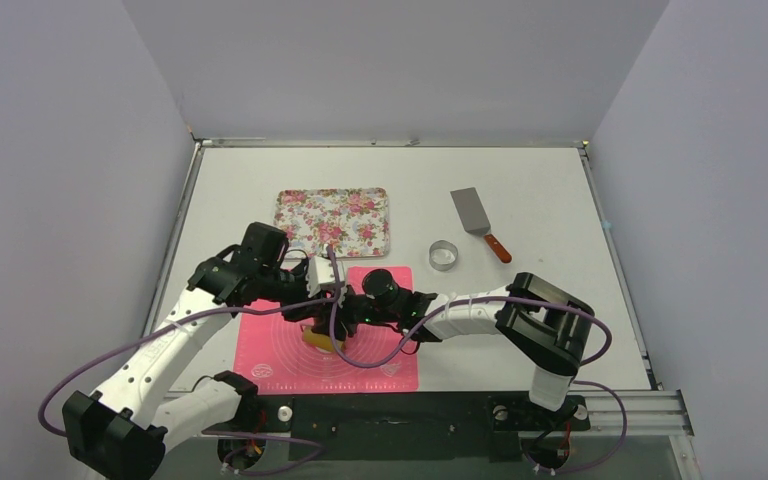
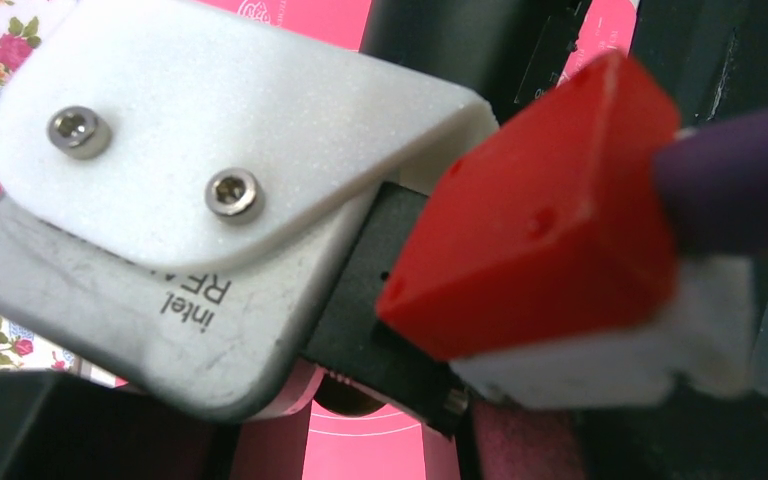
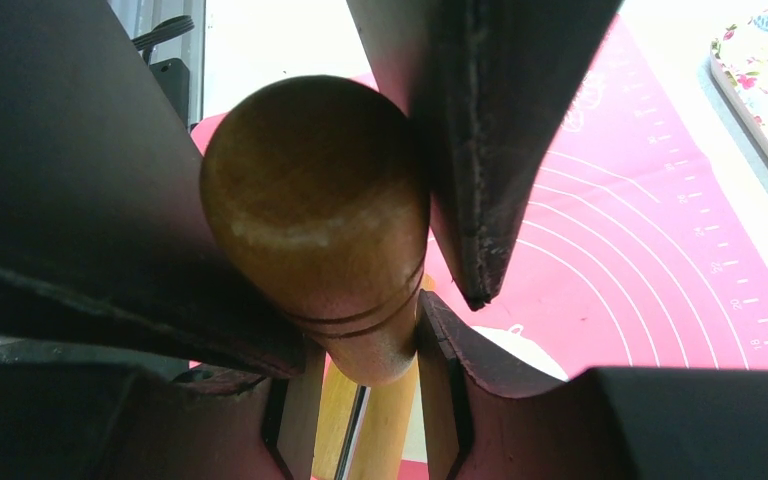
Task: Roll out the dumpling wrappers from the dough
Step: Flatten out the dough on the work surface.
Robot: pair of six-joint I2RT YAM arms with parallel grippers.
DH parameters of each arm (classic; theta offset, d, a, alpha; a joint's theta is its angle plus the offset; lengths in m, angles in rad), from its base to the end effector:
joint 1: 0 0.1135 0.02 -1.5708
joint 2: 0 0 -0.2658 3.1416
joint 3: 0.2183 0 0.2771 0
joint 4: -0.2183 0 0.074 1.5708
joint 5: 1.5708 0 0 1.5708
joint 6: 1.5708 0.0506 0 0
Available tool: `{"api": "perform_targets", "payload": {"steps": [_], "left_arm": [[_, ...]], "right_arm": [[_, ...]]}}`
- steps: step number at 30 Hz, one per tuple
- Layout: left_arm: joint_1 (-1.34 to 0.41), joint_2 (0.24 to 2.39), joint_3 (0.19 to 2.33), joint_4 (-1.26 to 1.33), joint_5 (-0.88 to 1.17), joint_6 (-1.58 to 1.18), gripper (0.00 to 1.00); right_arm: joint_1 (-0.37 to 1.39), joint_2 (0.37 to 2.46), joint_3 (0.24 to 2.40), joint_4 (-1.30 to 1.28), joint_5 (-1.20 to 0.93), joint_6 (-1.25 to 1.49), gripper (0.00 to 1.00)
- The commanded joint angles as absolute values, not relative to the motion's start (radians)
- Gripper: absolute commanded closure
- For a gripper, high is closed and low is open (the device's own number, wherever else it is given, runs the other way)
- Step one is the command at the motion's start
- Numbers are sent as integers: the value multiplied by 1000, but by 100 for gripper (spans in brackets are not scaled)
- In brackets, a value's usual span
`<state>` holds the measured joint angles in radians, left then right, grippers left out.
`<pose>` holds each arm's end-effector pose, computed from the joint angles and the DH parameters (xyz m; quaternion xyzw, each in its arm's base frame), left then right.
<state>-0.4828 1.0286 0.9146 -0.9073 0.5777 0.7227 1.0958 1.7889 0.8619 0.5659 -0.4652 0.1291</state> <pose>0.1813 -0.1263 0.2708 0.5867 0.7162 -0.2411 0.2910 0.1625 0.3656 0.1505 -0.4881 0.6478 0.4732 0.3438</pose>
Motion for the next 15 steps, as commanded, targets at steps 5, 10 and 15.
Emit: {"api": "perform_targets", "payload": {"steps": [5, 10, 15], "left_arm": [[-600, 1053, 881, -1060, 726, 858, 100], [-600, 1053, 883, -1058, 721, 858, 100], [-600, 1059, 909, -1046, 697, 841, 100]], "right_arm": [[1140, 1875, 886, 178, -522, 258, 100], [1139, 1871, 895, 175, -520, 257, 100], [1140, 1850, 913, 178, -487, 243, 100]]}}
